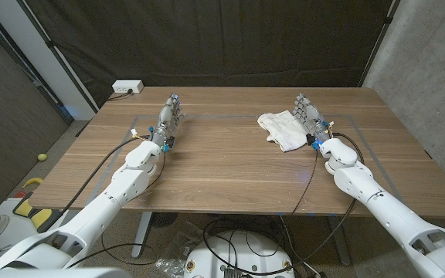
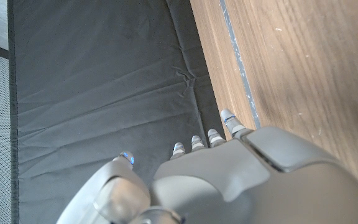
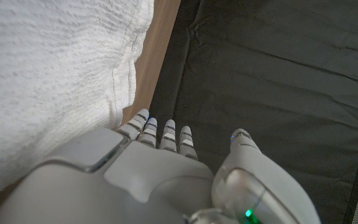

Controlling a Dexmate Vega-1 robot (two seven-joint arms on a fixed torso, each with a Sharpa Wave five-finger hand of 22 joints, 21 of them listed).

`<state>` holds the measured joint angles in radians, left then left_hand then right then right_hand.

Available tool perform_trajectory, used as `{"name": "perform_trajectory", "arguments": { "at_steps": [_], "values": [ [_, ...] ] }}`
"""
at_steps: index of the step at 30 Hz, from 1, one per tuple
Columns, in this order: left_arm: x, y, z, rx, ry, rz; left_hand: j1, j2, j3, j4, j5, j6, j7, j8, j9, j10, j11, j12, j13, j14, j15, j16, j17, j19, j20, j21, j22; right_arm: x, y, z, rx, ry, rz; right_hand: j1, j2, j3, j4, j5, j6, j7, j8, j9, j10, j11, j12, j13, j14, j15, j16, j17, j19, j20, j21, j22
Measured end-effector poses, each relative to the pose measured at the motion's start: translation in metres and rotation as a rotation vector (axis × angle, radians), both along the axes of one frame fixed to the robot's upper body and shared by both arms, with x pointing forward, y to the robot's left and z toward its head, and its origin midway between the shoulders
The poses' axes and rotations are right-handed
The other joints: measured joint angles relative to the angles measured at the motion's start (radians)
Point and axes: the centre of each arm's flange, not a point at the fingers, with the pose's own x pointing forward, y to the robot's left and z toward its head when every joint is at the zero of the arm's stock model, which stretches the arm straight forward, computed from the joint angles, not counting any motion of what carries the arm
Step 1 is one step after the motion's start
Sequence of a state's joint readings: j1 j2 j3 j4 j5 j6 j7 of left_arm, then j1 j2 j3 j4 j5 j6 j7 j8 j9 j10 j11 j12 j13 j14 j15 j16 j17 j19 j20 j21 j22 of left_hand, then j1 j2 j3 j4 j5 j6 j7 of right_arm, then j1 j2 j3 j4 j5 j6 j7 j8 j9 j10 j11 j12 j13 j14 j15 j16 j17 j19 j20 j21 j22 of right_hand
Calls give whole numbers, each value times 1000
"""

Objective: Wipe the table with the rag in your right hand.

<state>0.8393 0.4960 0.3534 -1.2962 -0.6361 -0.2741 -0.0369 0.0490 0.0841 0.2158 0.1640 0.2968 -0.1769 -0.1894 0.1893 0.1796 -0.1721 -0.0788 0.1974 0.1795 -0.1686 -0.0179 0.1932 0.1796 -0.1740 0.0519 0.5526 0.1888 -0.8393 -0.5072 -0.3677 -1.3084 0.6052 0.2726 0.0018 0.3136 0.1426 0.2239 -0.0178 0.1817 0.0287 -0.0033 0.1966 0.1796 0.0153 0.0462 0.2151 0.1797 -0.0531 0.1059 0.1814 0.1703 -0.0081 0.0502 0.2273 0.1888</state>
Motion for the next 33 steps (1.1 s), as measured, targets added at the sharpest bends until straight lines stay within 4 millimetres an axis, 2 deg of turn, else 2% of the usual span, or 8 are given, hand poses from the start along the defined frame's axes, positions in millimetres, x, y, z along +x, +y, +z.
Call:
{"name": "perform_trajectory", "arguments": {
  "at_steps": [11, 18, 23, 25, 28, 33],
  "values": [
    [2, 0, 1, 1, 5, 2, 0, 0, 0, 0, 0, 0, 0, 0, 0, 0, 0, 0, 0, -4, 4, 0, 5, 6, 6, 1, 0, 0, 5, 5, -111, 6, -93, 4, 4, 8, -8, 0, 5, -6, 0, 0, 0, 0, 0, 0, 0, 0, 0, 0, 0, 0, 0, 0],
    [3, 0, 0, 2, 9, 3, 0, 0, 0, 0, 0, 0, 0, 0, 0, 0, 0, 0, 0, -4, 4, 0, 5, 6, 6, 1, 0, -1, 10, 8, -251, 11, -185, 9, -1, 8, -8, 0, 5, -6, 0, 0, 0, 0, 0, 0, -6, 5, 0, 0, -5, 5, 0, 0],
    [3, -1, 0, 6, 11, 1, 0, 0, 0, 0, 0, 0, 0, 0, 0, 0, 0, 0, 0, -4, 4, 0, 5, 6, 6, 1, 0, -5, 21, 15, -378, 1, -248, 13, -5, 8, -8, 0, 11, -11, 0, 0, 0, 0, 0, 0, -9, 2, 0, 0, -5, 5, 0, 0],
    [4, 0, 0, 1, 12, 2, 0, 0, 0, 0, 0, 0, 0, 0, 0, 0, 0, 0, 0, -4, 4, 0, 5, 6, 6, 1, 0, -3, 18, 12, -414, 17, -286, 16, -8, 8, -8, 0, 11, -11, 0, 0, 0, 0, 0, 0, -9, 2, 0, 0, -9, 9, 0, 0],
    [4, -1, -1, 7, 15, 0, 0, 0, 0, 0, 0, 0, 0, 0, 0, 0, 0, 0, 0, -4, 4, 0, 5, 6, 6, 1, 0, -6, 30, 19, -499, 1, -312, 17, -9, 5, -11, 0, 11, -11, 0, 0, 0, 0, 0, 0, -9, 2, 0, 0, -9, 9, -7, 0],
    [5, -1, 0, 7, 15, 1, 0, 0, 0, 0, 0, 0, 0, 0, 0, 0, 0, 0, 0, -4, 4, 0, 5, 6, 6, 1, 0, -5, 38, 23, -605, -1, -374, 15, -12, 7, -16, 0, 14, -15, 0, 0, 6, -6, 0, 0, -11, -7, 0, 0, -9, 9, -7, 0]
  ]
}}
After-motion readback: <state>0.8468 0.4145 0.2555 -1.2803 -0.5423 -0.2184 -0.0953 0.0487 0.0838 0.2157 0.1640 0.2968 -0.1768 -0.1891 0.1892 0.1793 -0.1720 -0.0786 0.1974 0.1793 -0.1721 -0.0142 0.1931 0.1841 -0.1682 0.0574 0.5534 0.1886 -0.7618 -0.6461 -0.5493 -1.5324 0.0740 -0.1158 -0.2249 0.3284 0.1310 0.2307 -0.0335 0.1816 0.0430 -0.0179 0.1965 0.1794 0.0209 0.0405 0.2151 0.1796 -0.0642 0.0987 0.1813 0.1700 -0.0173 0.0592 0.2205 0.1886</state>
